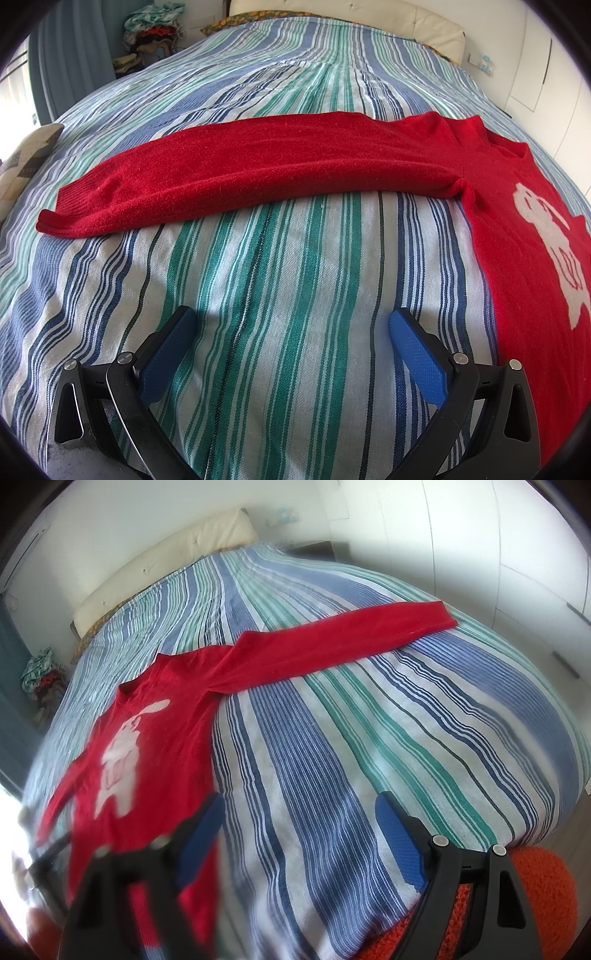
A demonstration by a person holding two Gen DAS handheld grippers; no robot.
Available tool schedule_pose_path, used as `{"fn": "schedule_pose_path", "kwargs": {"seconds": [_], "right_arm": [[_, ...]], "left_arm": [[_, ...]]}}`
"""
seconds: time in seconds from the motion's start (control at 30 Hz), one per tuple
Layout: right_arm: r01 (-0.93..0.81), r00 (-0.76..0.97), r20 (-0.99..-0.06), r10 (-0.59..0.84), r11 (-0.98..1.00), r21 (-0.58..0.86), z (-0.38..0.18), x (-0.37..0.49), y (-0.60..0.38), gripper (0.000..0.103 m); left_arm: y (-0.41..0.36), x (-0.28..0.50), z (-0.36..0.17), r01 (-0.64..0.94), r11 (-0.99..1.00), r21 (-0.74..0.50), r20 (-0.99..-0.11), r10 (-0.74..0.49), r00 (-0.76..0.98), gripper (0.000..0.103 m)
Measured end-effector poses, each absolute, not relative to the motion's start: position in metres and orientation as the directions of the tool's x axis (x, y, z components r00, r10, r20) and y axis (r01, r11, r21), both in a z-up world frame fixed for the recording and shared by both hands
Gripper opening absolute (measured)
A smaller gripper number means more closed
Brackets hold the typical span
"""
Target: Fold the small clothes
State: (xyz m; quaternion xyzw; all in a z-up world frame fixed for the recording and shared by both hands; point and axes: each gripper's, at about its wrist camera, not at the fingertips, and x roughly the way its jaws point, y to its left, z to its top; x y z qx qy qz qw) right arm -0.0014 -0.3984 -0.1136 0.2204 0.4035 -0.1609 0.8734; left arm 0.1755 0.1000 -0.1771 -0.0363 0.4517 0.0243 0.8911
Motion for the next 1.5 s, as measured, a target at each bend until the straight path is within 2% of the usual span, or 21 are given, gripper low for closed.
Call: {"fn": "schedule_pose_path", "kwargs": {"seconds": [0.7, 0.83, 1.0, 1.13, 1.23, 1.27, 1.4, 1.5], "right_arm": [[0.466, 0.648, -0.757, -0.089, 0.832, 0.301, -0.109, -0.006, -0.405, 0.083], [0.422, 0.73, -0.684, 0.009, 0.78, 0.461, -0.095, -0.006, -0.431, 0.083], [0.449, 0.79, -0.614, -0.004, 0.685, 0.574, -0.082, 0.011, -0.516, 0.086], [0.544, 0.795, -0.606, -0.042, 0.493, 0.679, -0.107, 0.016, -0.604, 0.086], [0.524, 0.817, -0.575, 0.045, 0.358, 0.773, -0.137, 0.028, -0.643, 0.085], [0.522, 0.817, -0.572, 0.069, 0.333, 0.785, -0.145, 0.035, -0.65, 0.085], [0.54, 0.809, -0.586, 0.041, 0.343, 0.769, -0.154, 0.056, -0.664, 0.072], [0.541, 0.802, -0.595, 0.046, 0.365, 0.758, -0.158, 0.081, -0.671, 0.069]], "left_arm": [[0.1, 0.175, -0.177, -0.076, 0.996, -0.042, -0.807, 0.011, 0.591, 0.103], [0.1, 0.175, -0.177, -0.076, 0.996, -0.042, -0.807, 0.011, 0.591, 0.103], [0.1, 0.176, -0.177, -0.076, 0.996, -0.042, -0.807, 0.011, 0.591, 0.103], [0.1, 0.175, -0.177, -0.076, 0.996, -0.041, -0.807, 0.012, 0.591, 0.103], [0.1, 0.175, -0.177, -0.077, 0.996, -0.042, -0.806, 0.012, 0.591, 0.103], [0.099, 0.176, -0.177, -0.077, 0.996, -0.041, -0.806, 0.013, 0.592, 0.103], [0.1, 0.175, -0.178, -0.078, 0.996, -0.037, -0.807, 0.016, 0.59, 0.103], [0.099, 0.176, -0.178, -0.079, 0.996, -0.031, -0.806, 0.022, 0.591, 0.103]]}}
